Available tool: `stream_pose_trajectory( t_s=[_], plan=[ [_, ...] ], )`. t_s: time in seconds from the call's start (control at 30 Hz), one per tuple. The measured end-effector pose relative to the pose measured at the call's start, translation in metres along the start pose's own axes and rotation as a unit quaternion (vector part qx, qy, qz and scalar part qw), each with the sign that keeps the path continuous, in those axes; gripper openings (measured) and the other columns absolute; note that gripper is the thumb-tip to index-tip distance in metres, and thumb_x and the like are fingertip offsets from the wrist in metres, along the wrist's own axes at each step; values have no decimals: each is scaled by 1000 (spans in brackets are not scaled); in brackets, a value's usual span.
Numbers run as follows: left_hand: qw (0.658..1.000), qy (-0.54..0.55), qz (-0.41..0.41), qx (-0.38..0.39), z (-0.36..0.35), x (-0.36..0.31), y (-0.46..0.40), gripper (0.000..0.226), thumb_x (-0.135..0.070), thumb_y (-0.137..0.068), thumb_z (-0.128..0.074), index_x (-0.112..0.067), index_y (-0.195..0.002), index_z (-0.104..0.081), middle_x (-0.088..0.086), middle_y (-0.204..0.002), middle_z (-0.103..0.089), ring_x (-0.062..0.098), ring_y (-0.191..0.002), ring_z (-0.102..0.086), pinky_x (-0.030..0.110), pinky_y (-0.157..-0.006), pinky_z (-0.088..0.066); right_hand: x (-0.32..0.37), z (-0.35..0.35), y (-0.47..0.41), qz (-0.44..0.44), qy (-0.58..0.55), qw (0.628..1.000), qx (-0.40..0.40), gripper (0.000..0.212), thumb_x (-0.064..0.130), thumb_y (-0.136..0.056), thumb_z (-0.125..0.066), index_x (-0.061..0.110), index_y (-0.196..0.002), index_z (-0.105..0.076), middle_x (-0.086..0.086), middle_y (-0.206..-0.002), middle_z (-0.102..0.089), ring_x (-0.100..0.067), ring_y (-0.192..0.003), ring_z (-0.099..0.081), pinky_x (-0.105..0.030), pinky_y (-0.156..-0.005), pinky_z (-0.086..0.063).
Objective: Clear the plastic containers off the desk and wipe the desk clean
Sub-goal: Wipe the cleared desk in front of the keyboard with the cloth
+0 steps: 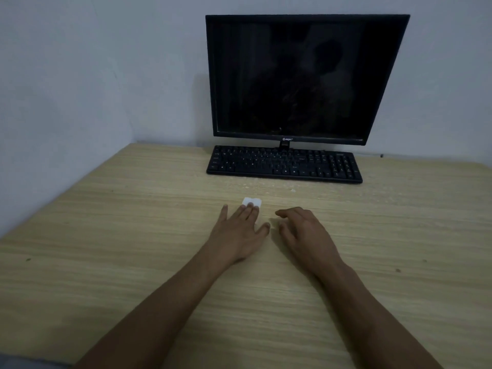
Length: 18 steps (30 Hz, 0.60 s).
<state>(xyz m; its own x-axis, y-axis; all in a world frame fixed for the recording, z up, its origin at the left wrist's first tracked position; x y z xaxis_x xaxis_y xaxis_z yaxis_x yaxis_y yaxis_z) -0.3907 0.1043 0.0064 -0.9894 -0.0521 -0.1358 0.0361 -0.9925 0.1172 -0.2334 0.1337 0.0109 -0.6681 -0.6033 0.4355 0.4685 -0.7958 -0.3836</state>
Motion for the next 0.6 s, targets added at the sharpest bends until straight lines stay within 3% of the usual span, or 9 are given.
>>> stream_pose_trajectory(
  t_s=[0.4,0.6],
  plan=[
    [1000,13,17,-2,10,-15,-66,64,-48,-100,-14,-16,-154,-1,0,-162,4,13,-148,4,46,-119,10,-17,10,-5,-56,61,994,-65,33,12,-95,-46,18,-124,-61,3,-119,-61,-15,-110,-51,-30,-84,-46],
    [996,49,-72,23,3,-35,-32,59,-43,-101,-14,-23,-154,-1,-7,-161,6,6,-147,7,42,-119,12,-21,13,-4,-97,61,991,-68,34,11,-94,-44,17,-124,-60,0,-119,-61,-18,-110,-50,-32,-80,-45]
  ],
)
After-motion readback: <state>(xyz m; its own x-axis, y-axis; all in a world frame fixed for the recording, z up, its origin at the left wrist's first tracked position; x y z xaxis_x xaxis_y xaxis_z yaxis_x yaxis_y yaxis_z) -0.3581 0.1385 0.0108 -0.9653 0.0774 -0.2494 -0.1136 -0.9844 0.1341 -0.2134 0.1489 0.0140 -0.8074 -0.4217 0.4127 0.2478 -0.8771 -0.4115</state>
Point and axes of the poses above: each hand's wrist, its own y-axis away from the middle knuckle, its own z-axis out of the back of the hand, x = y × z, the point moved 3 cm from there along -y, towards the middle knuckle
